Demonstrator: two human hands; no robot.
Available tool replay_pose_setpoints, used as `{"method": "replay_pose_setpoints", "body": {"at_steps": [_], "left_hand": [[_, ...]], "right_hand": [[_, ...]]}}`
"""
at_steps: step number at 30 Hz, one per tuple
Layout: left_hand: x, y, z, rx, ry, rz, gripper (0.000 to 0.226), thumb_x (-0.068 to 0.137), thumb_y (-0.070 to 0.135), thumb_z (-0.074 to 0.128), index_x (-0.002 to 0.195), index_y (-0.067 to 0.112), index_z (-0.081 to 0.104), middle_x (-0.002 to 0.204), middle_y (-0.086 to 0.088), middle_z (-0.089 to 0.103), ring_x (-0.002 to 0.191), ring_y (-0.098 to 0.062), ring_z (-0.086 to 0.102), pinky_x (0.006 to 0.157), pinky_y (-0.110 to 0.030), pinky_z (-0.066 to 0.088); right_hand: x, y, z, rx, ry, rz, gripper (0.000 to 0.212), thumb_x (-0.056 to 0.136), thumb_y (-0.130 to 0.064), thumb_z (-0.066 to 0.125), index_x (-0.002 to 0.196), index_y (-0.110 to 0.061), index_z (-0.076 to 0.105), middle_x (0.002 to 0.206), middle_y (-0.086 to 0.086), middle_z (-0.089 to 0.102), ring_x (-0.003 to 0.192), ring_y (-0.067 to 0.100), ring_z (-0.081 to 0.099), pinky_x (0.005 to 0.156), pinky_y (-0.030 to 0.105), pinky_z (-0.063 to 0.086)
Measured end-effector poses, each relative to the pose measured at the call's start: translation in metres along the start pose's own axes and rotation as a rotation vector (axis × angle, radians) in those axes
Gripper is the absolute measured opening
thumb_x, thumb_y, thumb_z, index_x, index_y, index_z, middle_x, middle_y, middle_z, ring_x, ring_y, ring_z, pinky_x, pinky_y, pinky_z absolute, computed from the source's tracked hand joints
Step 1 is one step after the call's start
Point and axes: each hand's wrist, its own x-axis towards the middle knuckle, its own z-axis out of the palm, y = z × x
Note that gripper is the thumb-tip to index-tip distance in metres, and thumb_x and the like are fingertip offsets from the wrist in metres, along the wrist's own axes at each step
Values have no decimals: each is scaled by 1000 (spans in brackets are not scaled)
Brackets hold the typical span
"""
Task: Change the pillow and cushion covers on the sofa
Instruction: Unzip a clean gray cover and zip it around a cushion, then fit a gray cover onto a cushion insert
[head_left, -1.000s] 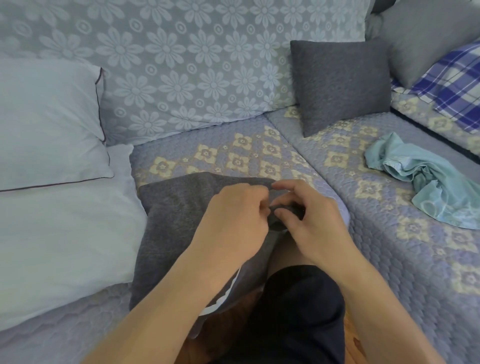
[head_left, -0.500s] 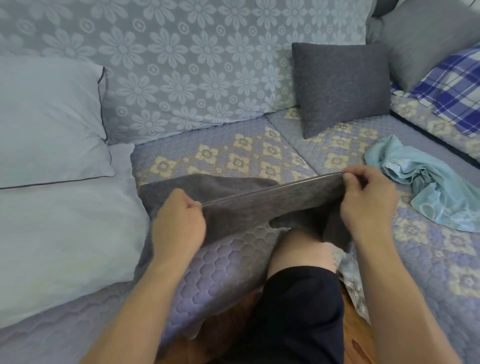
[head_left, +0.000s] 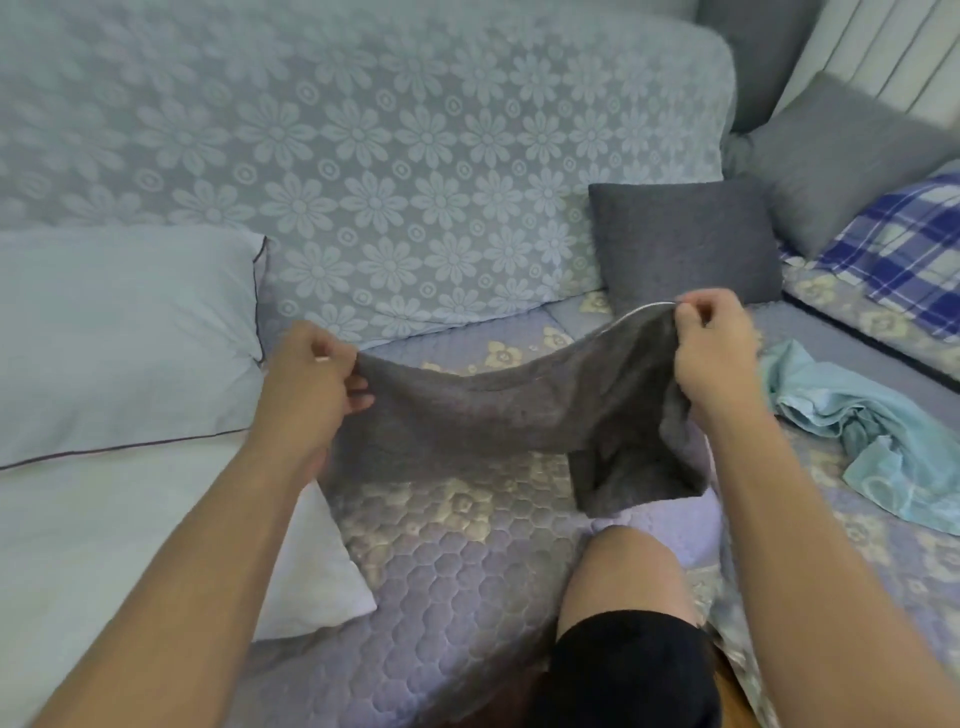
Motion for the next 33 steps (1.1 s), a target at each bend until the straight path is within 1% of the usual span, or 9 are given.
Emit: {"method": "replay_pose_setpoints", "body": {"at_steps": [3,5,9,13,20,21,24,26,33], "left_hand": [[-2,80,54,-3,-436,265,26,100,4,57,77,14,52,106,-12,64,85,-24,68,84,-39,60],[-8,125,92,74,-673,457,24,100,4,57,78,14,53,102,-3,68,86,-15,67,82,-35,57],[5,165,153,263,-700,691,11,101,8,55,98,17,61,117,-2,68,80,-3,63,73,-19,50],[36,161,207,489,-571,631,19,101,14,57,119,19,63,123,2,61,90,-11,61,63,-17,45],[66,109,322,712,-669,618,24,98,8,51,119,12,63,122,-7,62,96,-21,57,78,-27,40],[71,92,336,744,-676,613,28,98,5,49,122,10,62,125,-10,59,97,-26,59,77,-29,41],[84,28,357,886,-733,519,44,99,6,46,143,14,47,144,-15,42,111,-37,59,84,-41,50],[98,-22,353,1001,-781,394,52,103,14,49,153,18,33,152,-13,29,112,-37,57,85,-42,50],[185,-172,307,1289,-611,212,59,103,35,45,157,20,26,159,-16,27,139,-39,40,110,-47,39]], "right_hand": [[-7,-66,-11,25,-564,-355,44,93,-12,68,133,-25,55,97,-5,64,86,-5,60,87,13,45],[-5,-88,-14,40,-730,-414,53,90,-12,72,136,-30,52,105,-16,68,101,-4,64,94,15,47],[54,-72,-42,-28,-271,-266,27,91,-30,63,116,-24,72,110,-5,74,108,15,67,96,35,51],[114,-39,-123,-190,265,-161,29,101,-26,53,118,-7,67,120,14,67,114,32,59,77,25,35],[163,51,-230,-359,707,-289,27,96,-14,45,115,-3,60,120,22,58,110,37,54,90,42,38],[165,81,-234,-489,660,-186,28,96,-14,45,120,-5,57,125,21,53,113,39,52,92,45,39],[165,220,-226,-1052,-20,587,53,83,-29,60,133,-15,50,143,12,40,130,36,40,104,47,42],[165,268,-201,-1156,-314,805,60,78,-41,58,133,-19,52,146,11,39,132,38,38,108,50,38],[235,245,-1,-905,-449,193,41,98,-23,45,135,-5,49,139,21,46,125,39,46,101,40,40]]}}
